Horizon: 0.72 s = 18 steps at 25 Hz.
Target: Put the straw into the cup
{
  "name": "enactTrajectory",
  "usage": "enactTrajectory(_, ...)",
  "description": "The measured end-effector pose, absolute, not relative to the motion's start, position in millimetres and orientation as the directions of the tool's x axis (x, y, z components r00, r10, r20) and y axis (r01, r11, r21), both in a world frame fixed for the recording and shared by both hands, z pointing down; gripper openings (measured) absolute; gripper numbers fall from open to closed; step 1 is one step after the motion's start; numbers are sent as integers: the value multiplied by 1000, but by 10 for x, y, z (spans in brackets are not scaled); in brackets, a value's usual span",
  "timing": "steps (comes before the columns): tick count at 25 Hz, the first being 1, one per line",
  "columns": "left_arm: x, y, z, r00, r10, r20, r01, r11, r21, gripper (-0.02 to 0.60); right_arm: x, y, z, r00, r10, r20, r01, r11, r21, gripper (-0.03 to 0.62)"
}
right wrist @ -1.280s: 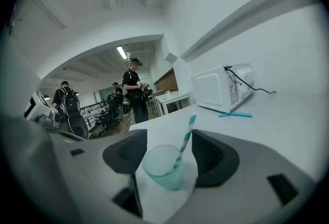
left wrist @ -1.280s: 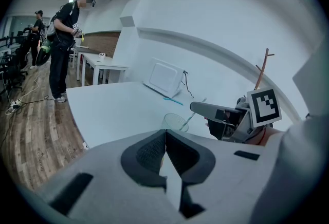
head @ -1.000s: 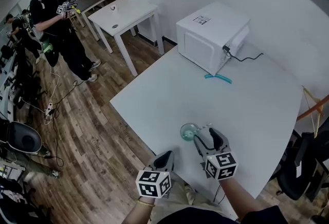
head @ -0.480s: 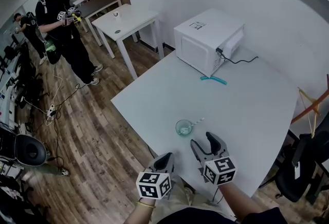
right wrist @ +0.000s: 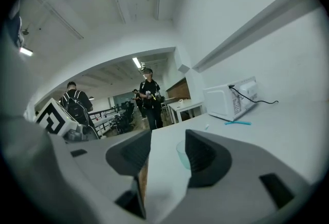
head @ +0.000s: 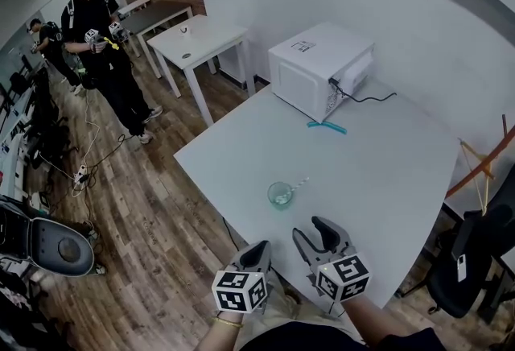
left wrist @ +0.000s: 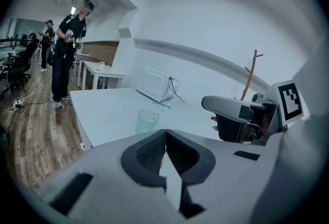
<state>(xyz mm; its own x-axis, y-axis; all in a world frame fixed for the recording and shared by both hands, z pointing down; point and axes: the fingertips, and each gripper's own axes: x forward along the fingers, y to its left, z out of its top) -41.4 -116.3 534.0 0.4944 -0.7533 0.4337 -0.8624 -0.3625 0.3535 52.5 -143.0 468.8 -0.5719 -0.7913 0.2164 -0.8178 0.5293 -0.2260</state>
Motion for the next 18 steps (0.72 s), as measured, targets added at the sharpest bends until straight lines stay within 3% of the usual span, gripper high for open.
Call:
enactTrajectory(3,-366,-1077,5286,494,-760,423,-862,-363,354,20,596,-1316,4638,-559,-803,208,-827,521,-211,64)
enactTrajectory(18,-128,-742,5258,506,-752,423,-858,-387,338,20,781,-926,4535,-569,-801,186,-820,537,-197,35)
